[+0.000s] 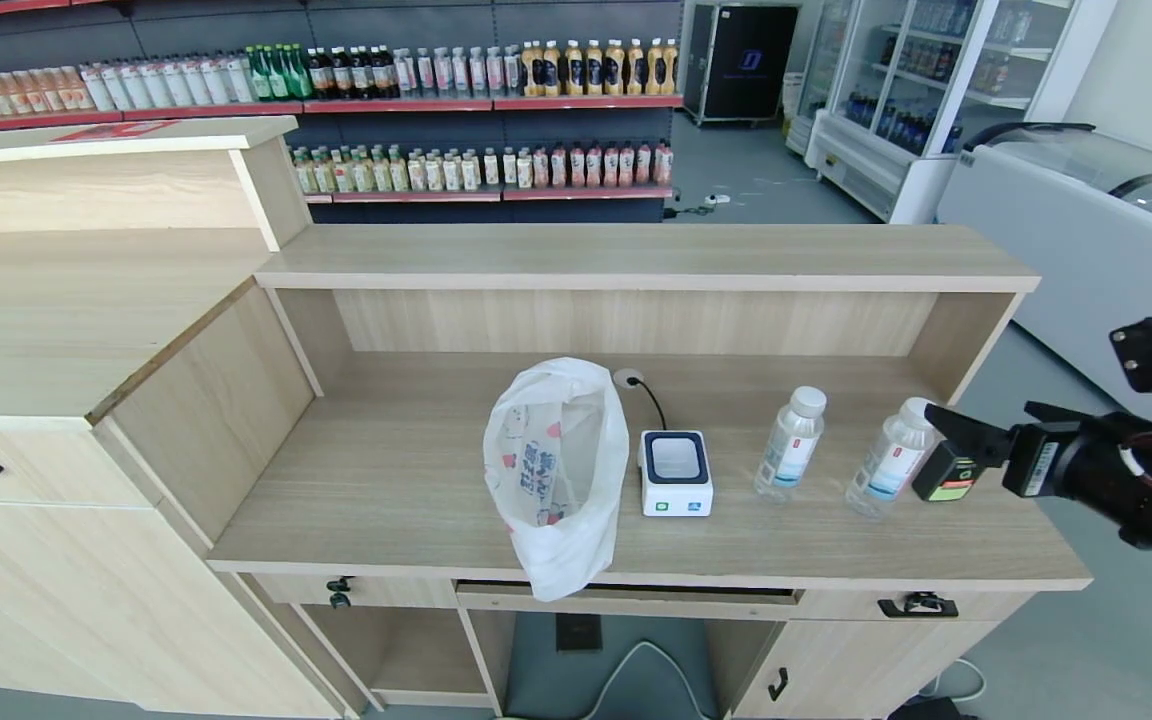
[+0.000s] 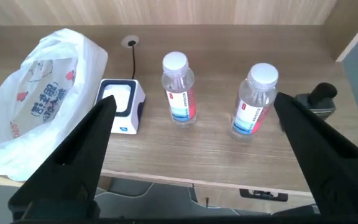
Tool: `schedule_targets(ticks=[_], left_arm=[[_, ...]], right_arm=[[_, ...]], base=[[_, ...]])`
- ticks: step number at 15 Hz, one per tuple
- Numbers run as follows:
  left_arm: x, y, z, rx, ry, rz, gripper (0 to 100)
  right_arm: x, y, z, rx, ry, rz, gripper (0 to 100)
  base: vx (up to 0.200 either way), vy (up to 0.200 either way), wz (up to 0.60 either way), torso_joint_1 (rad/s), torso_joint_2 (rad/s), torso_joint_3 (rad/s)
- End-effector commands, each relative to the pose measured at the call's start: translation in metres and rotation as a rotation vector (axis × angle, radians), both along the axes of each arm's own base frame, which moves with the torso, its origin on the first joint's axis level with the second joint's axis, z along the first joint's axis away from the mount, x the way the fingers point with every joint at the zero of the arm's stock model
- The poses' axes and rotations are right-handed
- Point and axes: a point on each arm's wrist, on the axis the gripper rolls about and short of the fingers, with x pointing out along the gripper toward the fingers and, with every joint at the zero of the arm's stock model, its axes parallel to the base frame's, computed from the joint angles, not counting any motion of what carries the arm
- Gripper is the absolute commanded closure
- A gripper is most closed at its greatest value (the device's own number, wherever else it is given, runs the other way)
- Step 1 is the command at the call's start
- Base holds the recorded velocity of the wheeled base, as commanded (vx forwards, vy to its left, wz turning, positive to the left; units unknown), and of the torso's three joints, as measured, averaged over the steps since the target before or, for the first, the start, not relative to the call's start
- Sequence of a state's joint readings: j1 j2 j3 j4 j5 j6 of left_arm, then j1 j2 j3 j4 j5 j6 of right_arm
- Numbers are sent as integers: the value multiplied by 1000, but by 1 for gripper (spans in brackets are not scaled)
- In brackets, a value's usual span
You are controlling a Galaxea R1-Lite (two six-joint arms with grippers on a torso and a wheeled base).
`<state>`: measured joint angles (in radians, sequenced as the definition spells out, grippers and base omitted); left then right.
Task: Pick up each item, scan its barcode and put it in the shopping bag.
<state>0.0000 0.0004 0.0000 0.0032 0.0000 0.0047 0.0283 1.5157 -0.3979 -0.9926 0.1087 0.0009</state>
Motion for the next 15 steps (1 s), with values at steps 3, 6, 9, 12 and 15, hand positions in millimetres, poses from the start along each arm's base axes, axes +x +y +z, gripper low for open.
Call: schedule_targets(ticks=[3,6,9,12,15], left_arm=[[0,0,0,0,-1,0,0],[0,0,0,0,-1,0,0],[0,0,0,0,-1,0,0],[0,0,0,0,-1,0,0],[0,0,0,0,-1,0,0]], right_arm=[[56,9,-82,-16,177,34,0],[75,9,-98,-48,194,22,0],[92,8,-112,-93,188,16,0],[105,10,-124,-153,169,31,0],[119,10,-130,-205,139,35,0]], base=[[0,0,0,0,0,0],[0,0,0,0,0,0],[0,0,0,0,0,0],[0,0,0,0,0,0],[0,0,0,0,0,0]])
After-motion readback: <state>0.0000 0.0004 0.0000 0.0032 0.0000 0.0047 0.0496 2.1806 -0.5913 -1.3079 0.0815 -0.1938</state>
